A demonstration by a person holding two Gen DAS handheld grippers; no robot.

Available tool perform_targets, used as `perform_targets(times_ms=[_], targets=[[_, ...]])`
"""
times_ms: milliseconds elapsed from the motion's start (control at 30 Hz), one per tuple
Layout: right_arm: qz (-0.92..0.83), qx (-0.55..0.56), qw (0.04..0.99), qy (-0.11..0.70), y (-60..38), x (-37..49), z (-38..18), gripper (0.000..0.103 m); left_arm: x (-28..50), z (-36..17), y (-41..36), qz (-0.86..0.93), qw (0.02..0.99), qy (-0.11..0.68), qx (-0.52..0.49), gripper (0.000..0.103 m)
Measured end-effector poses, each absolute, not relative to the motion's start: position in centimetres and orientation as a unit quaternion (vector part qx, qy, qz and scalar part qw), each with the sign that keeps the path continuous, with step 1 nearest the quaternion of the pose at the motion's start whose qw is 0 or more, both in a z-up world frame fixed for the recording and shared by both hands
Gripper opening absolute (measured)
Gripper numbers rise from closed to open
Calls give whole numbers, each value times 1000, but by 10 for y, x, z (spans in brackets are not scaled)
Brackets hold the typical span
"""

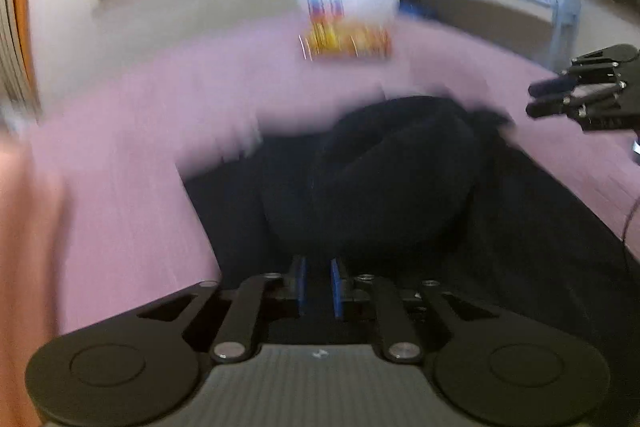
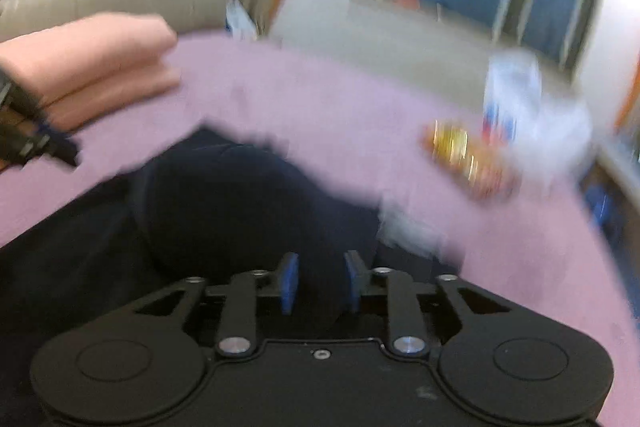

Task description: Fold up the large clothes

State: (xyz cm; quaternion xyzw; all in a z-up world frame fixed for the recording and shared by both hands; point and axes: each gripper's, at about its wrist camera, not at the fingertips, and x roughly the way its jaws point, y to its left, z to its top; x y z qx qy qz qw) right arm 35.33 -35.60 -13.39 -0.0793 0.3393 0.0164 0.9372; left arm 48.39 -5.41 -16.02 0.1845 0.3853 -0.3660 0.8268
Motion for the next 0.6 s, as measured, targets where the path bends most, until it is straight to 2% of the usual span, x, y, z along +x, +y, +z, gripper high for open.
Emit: perform_targets(times_ms=[100, 167, 200, 233, 333, 367, 467, 600], targets=[[2, 4, 911, 413, -368, 333, -147, 44, 470, -178, -20, -325, 825, 443, 131, 22], [0, 70, 895, 440, -370, 332, -149, 53, 479, -180, -12, -298, 837, 453, 79, 24], [-7, 107, 893, 438, -374, 340, -150, 67, 487, -180, -12, -293, 842, 449, 51, 27], [-9, 150, 889, 433, -375, 347, -150, 78, 496, -180, -17, -292, 846, 446, 25, 36], [-6, 255, 867, 428, -371, 383, -153, 77, 533, -186, -44, -286, 855, 430, -53, 55], [-11, 280, 857, 433, -369, 398, -154, 77, 546, -191, -51, -282, 850, 438, -80, 58], [-40, 315, 846, 428, -359, 430, -163, 77, 581, -206, -69, -292, 825, 462, -141, 59], [-62, 342, 829, 438, -358, 462, -182, 77, 607, -226, -97, -314, 791, 500, -161, 59]])
